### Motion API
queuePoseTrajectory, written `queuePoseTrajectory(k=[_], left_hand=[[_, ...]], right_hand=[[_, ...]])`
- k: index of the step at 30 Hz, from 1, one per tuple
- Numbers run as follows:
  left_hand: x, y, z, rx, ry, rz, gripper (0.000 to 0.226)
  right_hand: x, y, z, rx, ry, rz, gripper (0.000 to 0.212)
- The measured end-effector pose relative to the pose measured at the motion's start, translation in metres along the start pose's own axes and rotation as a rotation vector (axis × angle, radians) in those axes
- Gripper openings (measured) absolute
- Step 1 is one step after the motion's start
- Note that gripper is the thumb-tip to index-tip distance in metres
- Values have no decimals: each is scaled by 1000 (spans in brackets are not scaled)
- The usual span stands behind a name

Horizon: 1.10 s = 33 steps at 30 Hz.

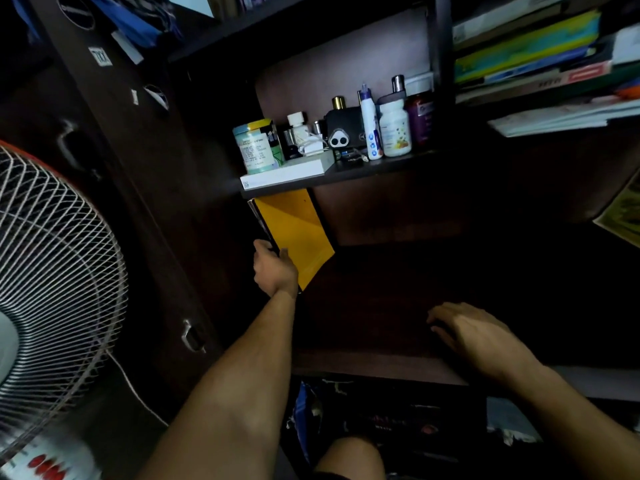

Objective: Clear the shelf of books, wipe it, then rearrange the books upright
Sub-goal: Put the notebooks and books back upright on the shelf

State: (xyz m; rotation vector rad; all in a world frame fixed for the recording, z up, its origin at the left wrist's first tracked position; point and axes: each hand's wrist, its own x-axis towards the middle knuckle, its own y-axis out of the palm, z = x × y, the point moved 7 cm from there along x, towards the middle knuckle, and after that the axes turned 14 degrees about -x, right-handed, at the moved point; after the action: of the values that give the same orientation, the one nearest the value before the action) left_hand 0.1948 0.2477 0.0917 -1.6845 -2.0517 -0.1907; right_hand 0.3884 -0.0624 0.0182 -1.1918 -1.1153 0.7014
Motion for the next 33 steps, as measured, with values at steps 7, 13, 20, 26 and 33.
queuePoseTrajectory(k=[7,13,20,26,33], left_hand=[[-5,14,7,59,-6,-63,24],[-27,30,47,115,-179,129,40],[-17,37,56,-38,-288,110,24],[-38,36,39,-37,-107,164,30],[-219,75,-35,187,167,1183,54]], right_hand=[[4,5,-3,16,-4,3,20],[4,8,-4,29,-8,-21,19],[3,9,-5,35,1,3,19],[4,10,-7,51,22,5,18],[-31,-22,-18,218,326,-94,18]])
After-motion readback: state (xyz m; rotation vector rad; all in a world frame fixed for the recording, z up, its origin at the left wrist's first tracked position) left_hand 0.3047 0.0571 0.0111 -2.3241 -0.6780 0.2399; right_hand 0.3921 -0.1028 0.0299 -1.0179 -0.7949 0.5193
